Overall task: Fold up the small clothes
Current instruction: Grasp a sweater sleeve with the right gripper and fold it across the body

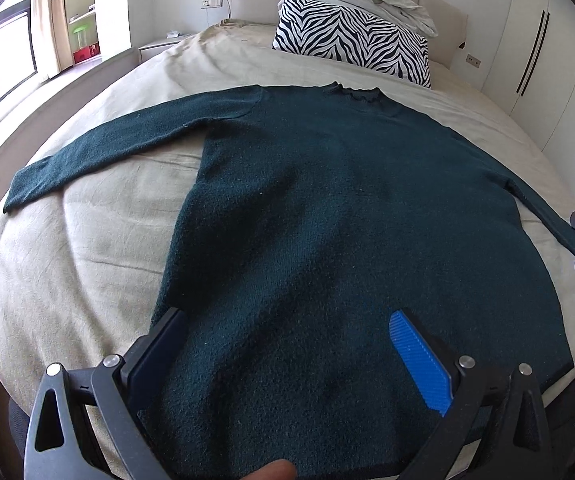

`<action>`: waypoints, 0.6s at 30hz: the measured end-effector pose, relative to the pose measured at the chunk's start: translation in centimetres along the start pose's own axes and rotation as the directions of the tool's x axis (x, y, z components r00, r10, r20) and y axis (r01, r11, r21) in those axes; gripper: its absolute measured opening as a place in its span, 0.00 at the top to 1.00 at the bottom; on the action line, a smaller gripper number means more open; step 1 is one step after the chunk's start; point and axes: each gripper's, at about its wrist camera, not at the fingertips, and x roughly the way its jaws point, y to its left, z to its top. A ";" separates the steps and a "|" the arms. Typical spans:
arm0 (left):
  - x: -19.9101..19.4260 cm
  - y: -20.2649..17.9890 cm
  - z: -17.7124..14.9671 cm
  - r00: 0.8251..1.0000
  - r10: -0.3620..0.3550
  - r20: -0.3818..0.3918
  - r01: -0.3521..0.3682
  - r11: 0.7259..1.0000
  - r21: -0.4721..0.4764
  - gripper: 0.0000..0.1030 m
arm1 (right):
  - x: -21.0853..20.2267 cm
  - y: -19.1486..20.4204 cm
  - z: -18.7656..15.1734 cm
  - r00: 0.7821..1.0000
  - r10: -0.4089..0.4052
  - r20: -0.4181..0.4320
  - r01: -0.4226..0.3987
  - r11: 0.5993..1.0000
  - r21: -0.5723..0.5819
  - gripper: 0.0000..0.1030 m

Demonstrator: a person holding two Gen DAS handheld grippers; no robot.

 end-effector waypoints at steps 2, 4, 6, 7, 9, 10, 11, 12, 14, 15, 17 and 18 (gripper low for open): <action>0.6 0.3 0.2 0.999 -0.050 -0.022 0.049 0.998 -0.041 0.00 | -0.1 -5.1 2.4 1.000 0.006 0.026 -0.010 0.988 0.153 0.00; 1.3 0.3 0.7 0.996 -0.073 -0.055 0.070 0.996 -0.055 0.00 | 0.2 -11.0 4.2 0.999 -0.006 0.034 -0.005 0.948 0.319 0.01; 1.7 0.2 1.4 0.996 -0.080 -0.051 0.077 0.995 -0.062 0.00 | 0.3 -16.6 5.6 0.997 -0.006 0.074 -0.029 0.882 0.471 0.03; 1.7 0.0 1.8 0.997 -0.074 -0.033 0.072 0.996 -0.054 0.00 | 0.5 -18.8 6.1 0.996 -0.004 0.092 -0.044 0.854 0.518 0.05; 1.9 -0.7 2.5 0.999 -0.045 0.003 0.045 0.999 -0.014 0.00 | 1.3 -22.4 7.2 0.995 -0.014 0.097 -0.045 0.817 0.574 0.10; 2.1 -1.0 2.8 0.999 -0.043 0.023 0.043 0.999 -0.008 0.00 | 2.0 -23.8 7.7 0.996 -0.020 0.086 -0.035 0.801 0.597 0.11; 2.3 -1.1 3.1 0.998 -0.049 0.031 0.050 0.999 -0.015 0.00 | 2.6 -25.1 8.1 0.997 -0.015 0.076 -0.035 0.781 0.624 0.13; 2.7 -1.2 3.4 0.998 -0.059 0.019 0.060 0.998 -0.028 0.00 | 3.3 -26.5 8.6 0.997 -0.003 0.074 -0.046 0.760 0.649 0.15; 4.0 -1.6 4.0 0.996 -0.063 -0.056 0.061 0.997 -0.047 0.00 | 4.4 -28.6 9.7 0.996 0.014 0.086 -0.068 0.732 0.678 0.20; 4.8 -1.6 4.2 0.992 -0.057 -0.111 0.051 0.997 -0.057 0.00 | 5.0 -29.7 10.2 0.995 0.016 0.101 -0.082 0.721 0.688 0.20; 5.8 -1.6 4.7 0.986 -0.080 -0.147 0.068 0.994 -0.083 0.00 | 6.1 -31.4 11.1 0.993 0.014 0.119 -0.095 0.692 0.716 0.26; 6.0 -1.8 5.0 0.986 -0.083 -0.146 0.072 0.994 -0.083 0.00 | 6.8 -32.2 11.7 0.992 0.017 0.128 -0.106 0.680 0.725 0.27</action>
